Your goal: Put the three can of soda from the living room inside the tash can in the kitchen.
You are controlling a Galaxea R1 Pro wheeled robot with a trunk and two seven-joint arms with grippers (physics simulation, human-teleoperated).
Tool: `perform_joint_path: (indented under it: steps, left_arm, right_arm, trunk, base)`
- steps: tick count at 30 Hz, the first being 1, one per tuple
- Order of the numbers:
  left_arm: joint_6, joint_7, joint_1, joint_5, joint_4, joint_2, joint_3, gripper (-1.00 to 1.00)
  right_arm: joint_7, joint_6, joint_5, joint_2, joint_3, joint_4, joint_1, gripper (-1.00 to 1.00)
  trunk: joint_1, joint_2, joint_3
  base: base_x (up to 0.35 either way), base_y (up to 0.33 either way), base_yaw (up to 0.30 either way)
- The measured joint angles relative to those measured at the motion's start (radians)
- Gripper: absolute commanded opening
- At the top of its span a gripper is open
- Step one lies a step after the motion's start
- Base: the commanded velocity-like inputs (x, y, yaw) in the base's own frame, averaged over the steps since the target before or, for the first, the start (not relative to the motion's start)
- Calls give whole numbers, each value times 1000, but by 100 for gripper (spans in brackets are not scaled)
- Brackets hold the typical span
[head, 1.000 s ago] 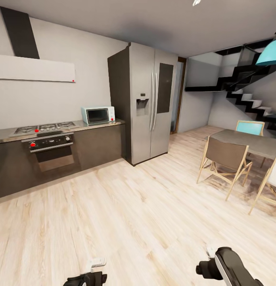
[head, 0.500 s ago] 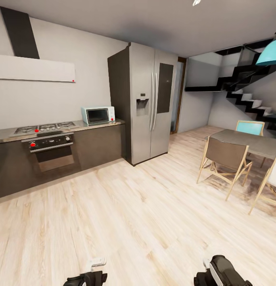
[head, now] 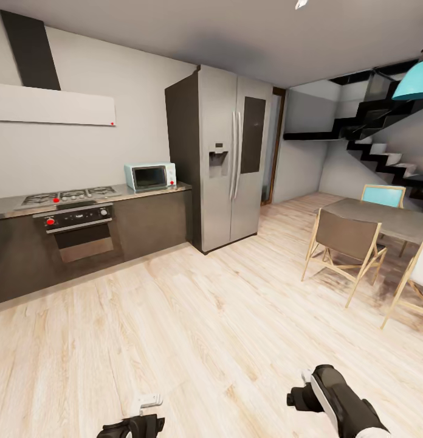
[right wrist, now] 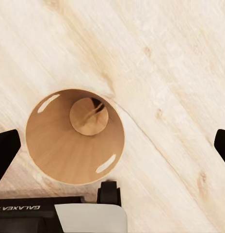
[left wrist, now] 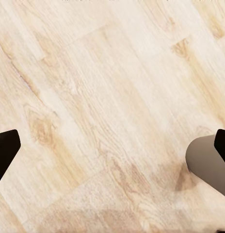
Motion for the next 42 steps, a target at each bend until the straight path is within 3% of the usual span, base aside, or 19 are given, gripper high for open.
perform_joint_path:
  steps: [4, 9, 15, 25, 34, 42]
  left_arm:
    - [0, 0, 0, 0, -1, 0, 0, 100]
    - [-1, -1, 0, 0, -1, -1, 0, 100]
    - [-2, -1, 0, 0, -1, -3, 0, 100]
    - [-2, -4, 0, 0, -1, -1, -1, 100]
    - [68, -14, -2, 2, -160, 1, 0, 100]
    - [80, -20, 0, 2, -187, 1, 0, 100]
  right_arm:
    - [0, 0, 2, -1, 0, 36, -26, 100]
    - [0, -1, 4, -9, 0, 63, -36, 100]
    - [0, -1, 3, -16, 0, 76, -38, 100]
    - [0, -1, 4, -17, 0, 98, -39, 100]
    - [0, -2, 4, -17, 0, 101, -39, 100]
    - [0, -2, 4, -17, 0, 102, -39, 100]
  trunk:
    - [0, 0, 0]
    - [19, -35, -16]
    - [19, -35, -16]
    - [57, -105, -47]
    - [92, -168, -75]
    - [123, -224, -100]
  base:
    - [0, 0, 0]
    - [0, 0, 0]
    - [0, 0, 0]
    - [0, 0, 0]
    - [0, 0, 0]
    - [0, 0, 0]
